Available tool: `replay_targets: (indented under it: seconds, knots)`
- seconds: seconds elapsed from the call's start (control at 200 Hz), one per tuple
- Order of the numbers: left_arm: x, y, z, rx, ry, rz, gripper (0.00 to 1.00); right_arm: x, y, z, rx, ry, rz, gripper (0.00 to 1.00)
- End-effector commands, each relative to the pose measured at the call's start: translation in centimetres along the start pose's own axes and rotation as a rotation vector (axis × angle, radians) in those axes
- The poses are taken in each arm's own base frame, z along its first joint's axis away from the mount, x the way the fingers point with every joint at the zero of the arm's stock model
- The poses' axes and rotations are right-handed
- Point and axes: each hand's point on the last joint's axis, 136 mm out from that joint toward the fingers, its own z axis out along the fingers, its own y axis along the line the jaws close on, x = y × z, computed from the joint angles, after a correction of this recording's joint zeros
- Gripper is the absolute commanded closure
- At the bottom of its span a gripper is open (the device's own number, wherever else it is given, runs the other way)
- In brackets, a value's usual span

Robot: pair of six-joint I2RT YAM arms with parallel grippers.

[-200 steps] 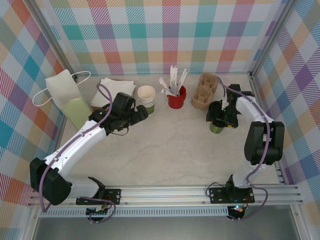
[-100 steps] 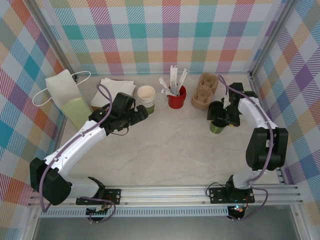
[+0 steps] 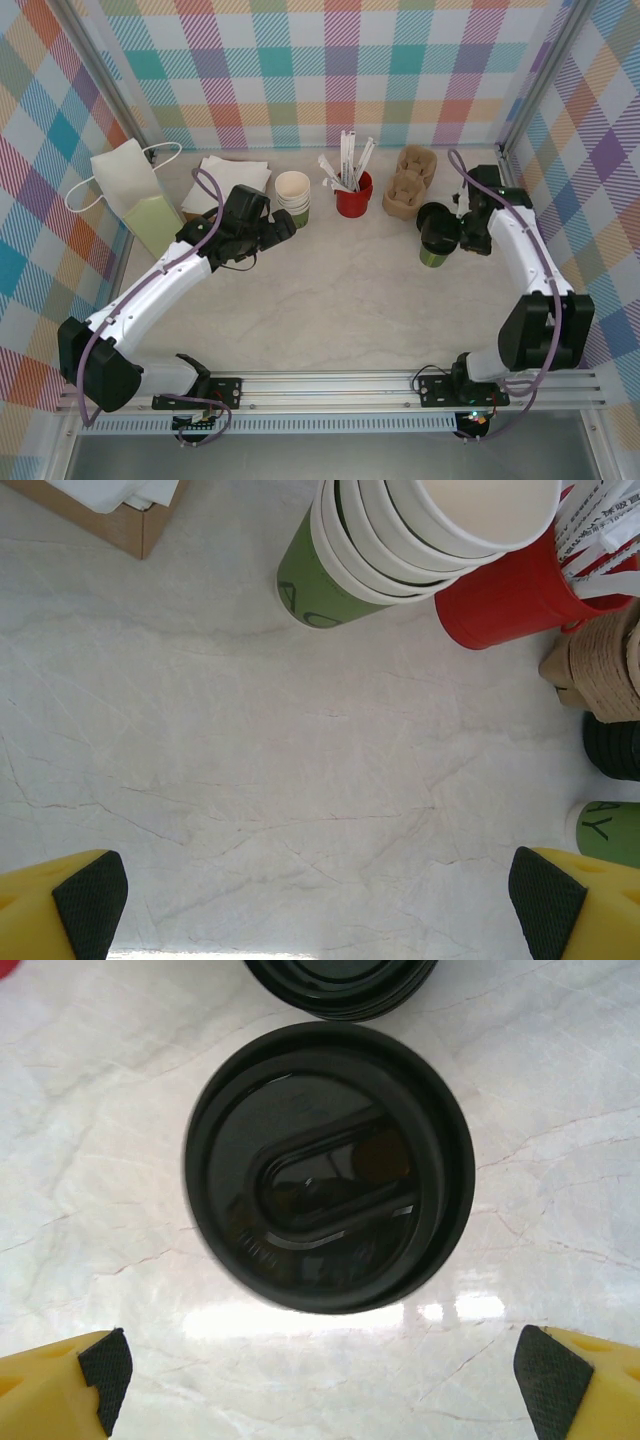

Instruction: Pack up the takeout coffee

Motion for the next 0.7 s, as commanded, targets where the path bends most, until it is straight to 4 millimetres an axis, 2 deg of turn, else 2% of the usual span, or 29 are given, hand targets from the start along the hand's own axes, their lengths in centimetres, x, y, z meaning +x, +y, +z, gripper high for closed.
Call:
replay_targets:
  seconds: [0.0, 0.245, 0.425, 0.535, 0.695]
  knots:
    - [-0.5, 0.4, -0.7, -0.001, -0.021, 0.003, 0.00, 1.3, 1.8, -2.2, -0.097, -0.003, 0.014, 0.00]
    - [-0.7, 0.4, -1.4, 0.006, -0.032, 0.017, 0.00, 2.7, 5.1, -6.1, -0.237, -0.058, -0.028, 0.00]
    - [-0.9, 0.5, -2.3, 0.001, -0.043, 0.038, 0.00, 3.8, 8.4, -8.0, -0.408, -0.093, -0.040, 0.00]
    - [-1.1, 0.5, -2.9, 0.003, -0.048, 0.051, 0.00, 4.6, 9.9, -8.0, -0.483, -0.103, -0.055, 0.00]
    - [-1.6, 0.6, -4.1, -0.010, -0.065, 0.081, 0.00, 6.2, 10.3, -6.1, -0.490, -0.065, -0.069, 0.00]
